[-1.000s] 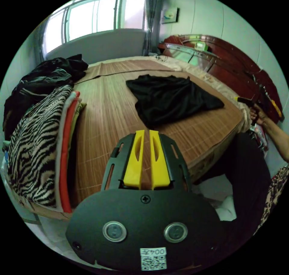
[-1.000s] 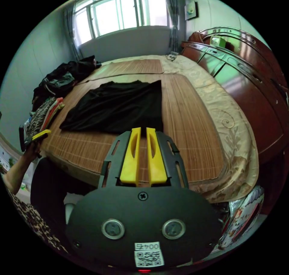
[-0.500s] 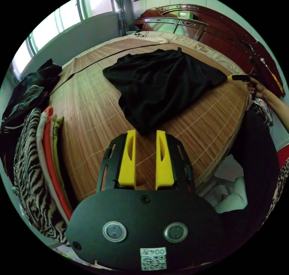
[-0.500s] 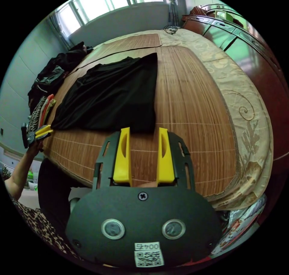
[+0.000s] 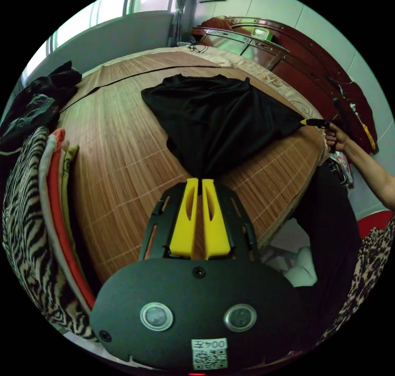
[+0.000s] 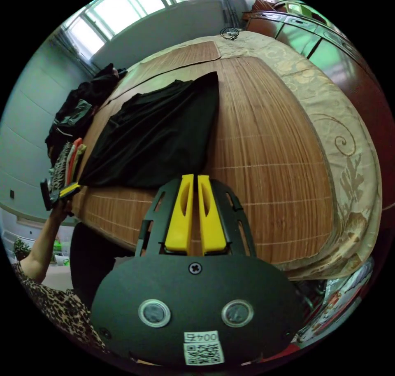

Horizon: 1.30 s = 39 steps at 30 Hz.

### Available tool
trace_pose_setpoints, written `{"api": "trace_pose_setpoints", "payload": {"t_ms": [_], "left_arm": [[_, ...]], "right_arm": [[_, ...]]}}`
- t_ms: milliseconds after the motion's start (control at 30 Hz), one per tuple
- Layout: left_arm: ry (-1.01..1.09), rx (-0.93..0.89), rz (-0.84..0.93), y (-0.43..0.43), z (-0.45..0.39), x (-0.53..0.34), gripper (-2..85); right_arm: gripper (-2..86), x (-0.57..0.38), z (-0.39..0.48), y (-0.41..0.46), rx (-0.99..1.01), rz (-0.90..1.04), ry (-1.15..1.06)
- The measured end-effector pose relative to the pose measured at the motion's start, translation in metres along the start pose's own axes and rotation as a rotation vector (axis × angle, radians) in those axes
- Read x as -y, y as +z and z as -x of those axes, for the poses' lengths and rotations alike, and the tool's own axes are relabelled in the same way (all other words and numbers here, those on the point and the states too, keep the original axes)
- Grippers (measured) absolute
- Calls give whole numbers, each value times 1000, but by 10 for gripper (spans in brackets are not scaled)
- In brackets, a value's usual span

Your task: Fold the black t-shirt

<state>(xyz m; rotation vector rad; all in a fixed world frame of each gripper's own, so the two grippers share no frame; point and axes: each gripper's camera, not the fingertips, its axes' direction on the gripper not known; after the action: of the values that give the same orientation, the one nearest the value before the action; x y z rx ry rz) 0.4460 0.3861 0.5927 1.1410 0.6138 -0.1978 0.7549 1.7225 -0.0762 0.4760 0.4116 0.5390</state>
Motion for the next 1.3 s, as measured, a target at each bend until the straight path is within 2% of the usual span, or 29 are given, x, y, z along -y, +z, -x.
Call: {"api": "trace_pose_setpoints", "payload": {"t_ms": [167,333,467,567,800,1067,1300], "left_arm": [[-8,-23,15,-25,-6,-52,14],[-79,-50,-7,-34,-9,-106,11],[-135,-59,-2,-45,-10,-120,10],[-128,-25,-23,-62,-18,-128,8],[-231,31,-69,-89,-35,-154,6],[-190,112,-92,-101,-74,-120,6],[-89,191,23,-64,-103,-66,6]], "right_arm": [[9,-72,8,-18,90,29,-3],[38,-132,18,-5,79,133,1],[79,-156,33,-8,-60,156,48],[100,-170,47,-26,-90,105,33],[63,-182,93,-20,-125,116,-101],[2,-192,151,32,-407,245,-261],[-6,-220,155,35,-461,238,-296]]}}
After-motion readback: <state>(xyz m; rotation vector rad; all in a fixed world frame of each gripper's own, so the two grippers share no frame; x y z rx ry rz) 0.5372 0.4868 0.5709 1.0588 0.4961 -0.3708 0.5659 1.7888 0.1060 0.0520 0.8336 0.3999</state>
